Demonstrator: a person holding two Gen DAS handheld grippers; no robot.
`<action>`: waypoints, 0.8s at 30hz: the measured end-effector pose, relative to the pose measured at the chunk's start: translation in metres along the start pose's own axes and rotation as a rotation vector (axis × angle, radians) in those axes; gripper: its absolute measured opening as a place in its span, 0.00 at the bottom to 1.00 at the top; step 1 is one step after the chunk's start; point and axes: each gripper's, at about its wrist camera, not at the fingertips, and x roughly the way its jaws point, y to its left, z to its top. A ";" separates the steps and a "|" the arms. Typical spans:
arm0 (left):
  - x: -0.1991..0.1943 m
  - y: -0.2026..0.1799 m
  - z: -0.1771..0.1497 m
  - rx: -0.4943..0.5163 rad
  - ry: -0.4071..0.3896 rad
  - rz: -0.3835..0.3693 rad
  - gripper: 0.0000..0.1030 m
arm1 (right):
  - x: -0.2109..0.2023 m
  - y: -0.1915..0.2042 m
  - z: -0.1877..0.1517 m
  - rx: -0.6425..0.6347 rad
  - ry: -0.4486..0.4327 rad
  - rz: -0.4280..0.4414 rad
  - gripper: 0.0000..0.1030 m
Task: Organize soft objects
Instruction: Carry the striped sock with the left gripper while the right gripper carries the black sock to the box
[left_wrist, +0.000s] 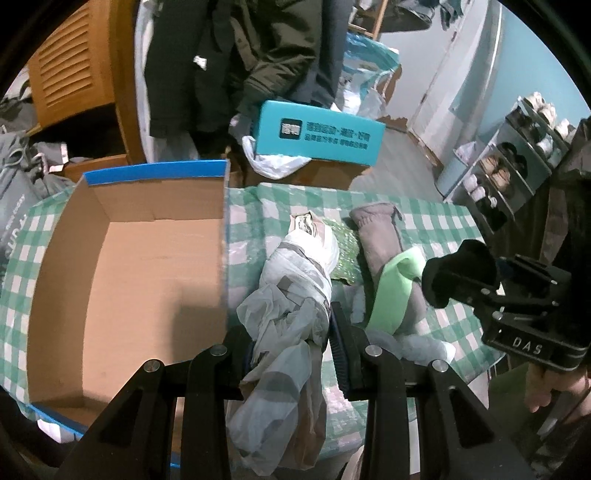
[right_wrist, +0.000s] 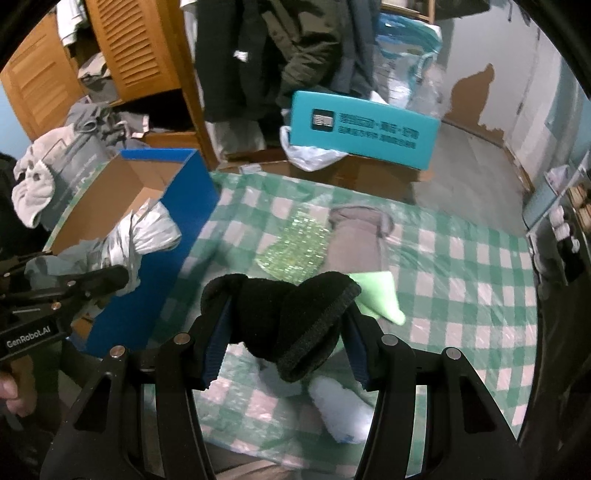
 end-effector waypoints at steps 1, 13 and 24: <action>-0.002 0.003 0.000 -0.004 -0.005 0.004 0.33 | 0.001 0.004 0.001 -0.008 0.001 0.004 0.53; -0.020 0.045 0.000 -0.064 -0.044 0.030 0.33 | 0.012 0.061 0.024 -0.099 0.005 0.069 0.53; -0.031 0.087 -0.005 -0.129 -0.064 0.067 0.33 | 0.025 0.107 0.045 -0.161 0.018 0.122 0.53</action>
